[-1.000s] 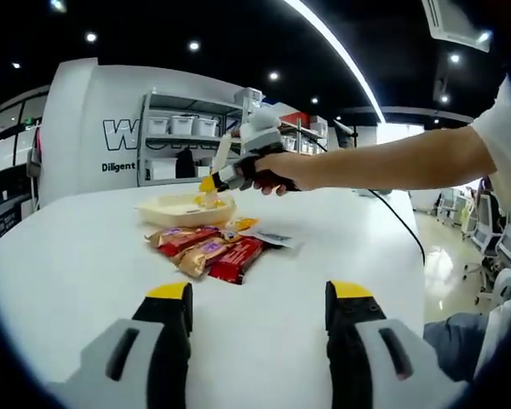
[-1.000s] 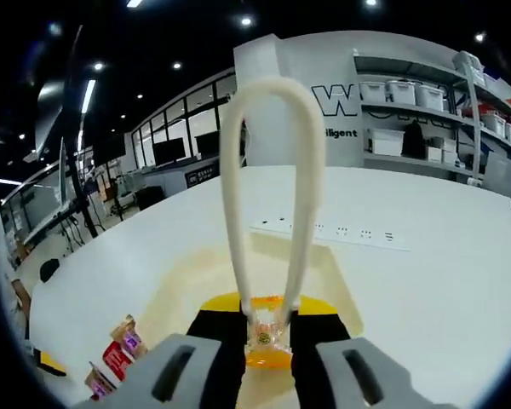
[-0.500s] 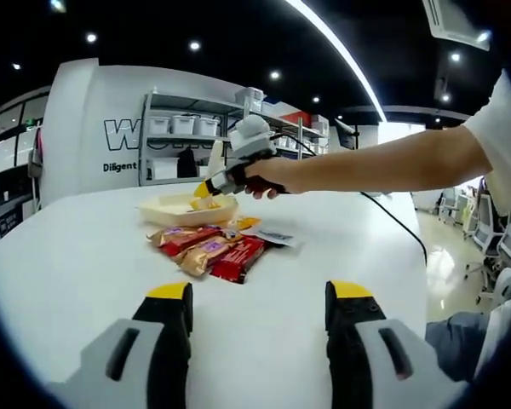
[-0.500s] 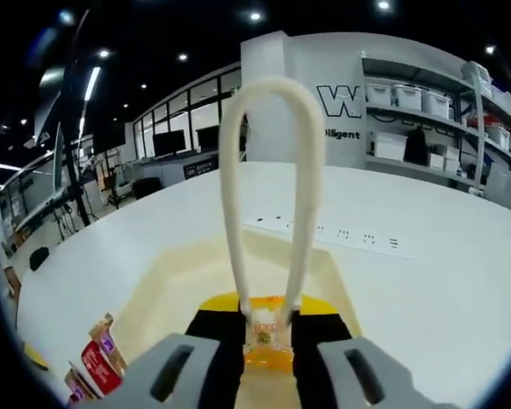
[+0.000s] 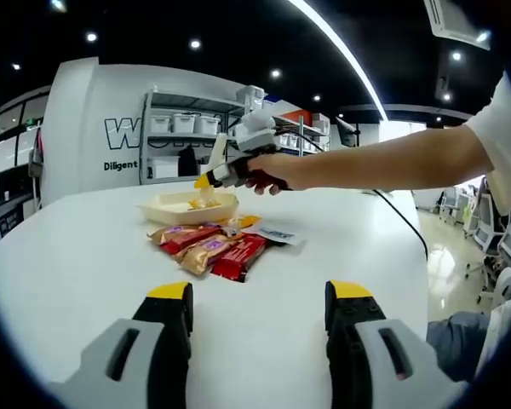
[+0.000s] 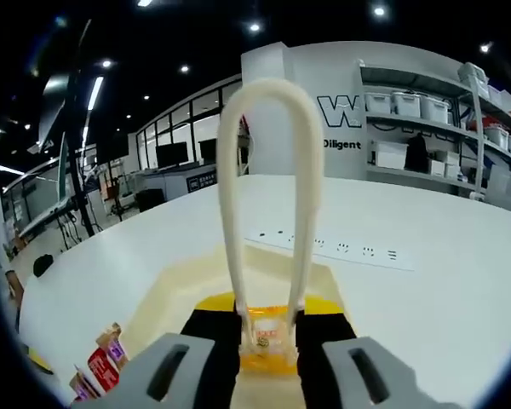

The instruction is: Place the target food into the container with the food tongs after gripping and lifting it, then release it inside without dropping or visibly crushing the food.

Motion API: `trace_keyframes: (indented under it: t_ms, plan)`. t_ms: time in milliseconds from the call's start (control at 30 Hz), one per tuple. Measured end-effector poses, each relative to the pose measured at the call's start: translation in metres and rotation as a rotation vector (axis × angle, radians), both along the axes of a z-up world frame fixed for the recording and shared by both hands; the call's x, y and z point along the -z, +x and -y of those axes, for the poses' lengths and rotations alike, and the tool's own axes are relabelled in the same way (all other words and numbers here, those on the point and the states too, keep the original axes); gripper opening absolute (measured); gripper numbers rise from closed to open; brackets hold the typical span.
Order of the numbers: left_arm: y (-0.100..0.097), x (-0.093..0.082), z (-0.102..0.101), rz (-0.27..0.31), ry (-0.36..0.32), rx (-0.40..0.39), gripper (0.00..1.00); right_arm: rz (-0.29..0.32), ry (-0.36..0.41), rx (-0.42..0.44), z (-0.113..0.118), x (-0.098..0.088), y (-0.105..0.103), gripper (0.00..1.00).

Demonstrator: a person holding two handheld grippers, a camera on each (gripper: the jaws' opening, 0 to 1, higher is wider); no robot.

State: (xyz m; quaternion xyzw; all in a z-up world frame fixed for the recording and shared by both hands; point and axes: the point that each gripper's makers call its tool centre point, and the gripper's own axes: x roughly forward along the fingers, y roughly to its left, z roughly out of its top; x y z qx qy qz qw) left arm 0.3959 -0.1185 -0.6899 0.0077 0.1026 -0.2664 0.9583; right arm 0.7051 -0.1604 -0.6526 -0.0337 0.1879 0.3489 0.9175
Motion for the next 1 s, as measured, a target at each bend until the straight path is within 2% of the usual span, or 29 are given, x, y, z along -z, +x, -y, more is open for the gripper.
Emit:
trace_keyframes:
  t_ms: [233, 300, 433, 500, 667, 767, 800, 900, 1000]
  plan:
    - [0.000, 0.000, 0.000, -0.001, -0.001, -0.001, 0.62, 0.003, -0.003, -0.004, 0.008, -0.003, -0.006, 0.18]
    - [-0.001, 0.000, 0.001, 0.000, -0.002, 0.001, 0.62, -0.002, 0.010, -0.007, 0.010, -0.008, -0.021, 0.18]
    - [-0.001, -0.001, 0.001, 0.001, -0.003, 0.000, 0.62, 0.004, 0.010, -0.014, 0.015, -0.014, -0.033, 0.18]
    - [-0.001, -0.001, 0.001, 0.001, -0.001, 0.000, 0.62, 0.014, 0.016, -0.030, 0.021, -0.023, -0.053, 0.18]
    - [0.000, 0.000, 0.000, 0.000, -0.003, -0.002, 0.62, 0.005, 0.030, -0.041, 0.032, -0.033, -0.077, 0.18]
    - [0.000, -0.001, 0.001, 0.003, -0.002, -0.001, 0.62, 0.008, 0.020, -0.047, 0.035, -0.034, -0.086, 0.18]
    - [-0.001, -0.001, 0.001, 0.003, -0.004, 0.001, 0.62, 0.000, 0.020, -0.053, 0.039, -0.033, -0.098, 0.18]
    - [-0.002, -0.002, 0.003, 0.007, -0.006, 0.010, 0.62, -0.012, 0.038, -0.055, 0.044, -0.034, -0.116, 0.18]
    - [-0.003, -0.001, 0.004, 0.008, -0.004, 0.017, 0.62, -0.006, 0.024, -0.067, 0.046, -0.032, -0.124, 0.18]
